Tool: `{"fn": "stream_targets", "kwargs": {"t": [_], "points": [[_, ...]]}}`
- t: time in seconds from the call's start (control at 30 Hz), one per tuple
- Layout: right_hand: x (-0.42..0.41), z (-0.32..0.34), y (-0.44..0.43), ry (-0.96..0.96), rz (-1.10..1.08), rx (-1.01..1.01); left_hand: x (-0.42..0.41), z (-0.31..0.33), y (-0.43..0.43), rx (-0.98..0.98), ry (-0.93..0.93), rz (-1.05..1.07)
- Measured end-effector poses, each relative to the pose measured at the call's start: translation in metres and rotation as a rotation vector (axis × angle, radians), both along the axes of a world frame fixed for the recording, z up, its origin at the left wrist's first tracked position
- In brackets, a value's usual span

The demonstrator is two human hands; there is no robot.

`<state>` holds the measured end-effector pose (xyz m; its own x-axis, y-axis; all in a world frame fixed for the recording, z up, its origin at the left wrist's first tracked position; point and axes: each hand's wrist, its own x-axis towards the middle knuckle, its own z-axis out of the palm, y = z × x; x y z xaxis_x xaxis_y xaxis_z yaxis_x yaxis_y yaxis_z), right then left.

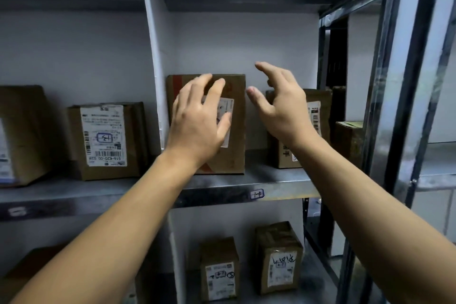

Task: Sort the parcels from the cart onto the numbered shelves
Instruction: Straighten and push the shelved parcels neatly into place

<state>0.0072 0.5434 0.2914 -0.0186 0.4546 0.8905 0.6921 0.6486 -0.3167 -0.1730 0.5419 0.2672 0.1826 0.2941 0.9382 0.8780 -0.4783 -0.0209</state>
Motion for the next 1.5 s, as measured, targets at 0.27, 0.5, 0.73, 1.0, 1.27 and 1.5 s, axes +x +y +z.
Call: {"fn": "stream_targets", "kwargs": {"t": [0.27,0.5,0.73,1.0,1.27,1.5], "points": [[-0.03,0.003,0.018,0.1,0.156,-0.233,-0.016,-0.008,0.004,-0.072,-0.023,0.071],[-0.015,-0.001,0.03,0.136,0.222,-0.253,-0.013,-0.006,0.007,-0.124,-0.013,0.127],[-0.017,-0.004,0.035,0.137,0.233,-0.253,-0.011,-0.016,0.004,-0.147,0.074,0.269],[-0.013,-0.02,0.018,0.129,0.088,-0.187,-0.01,-0.023,-0.009,-0.121,0.077,0.219],[-0.018,-0.068,-0.03,-0.043,-0.135,0.014,-0.027,-0.057,-0.043,-0.104,0.138,0.135],[-0.083,-0.113,-0.076,-0.239,-0.143,0.055,-0.1,-0.097,-0.092,-0.082,0.14,0.169]]}}
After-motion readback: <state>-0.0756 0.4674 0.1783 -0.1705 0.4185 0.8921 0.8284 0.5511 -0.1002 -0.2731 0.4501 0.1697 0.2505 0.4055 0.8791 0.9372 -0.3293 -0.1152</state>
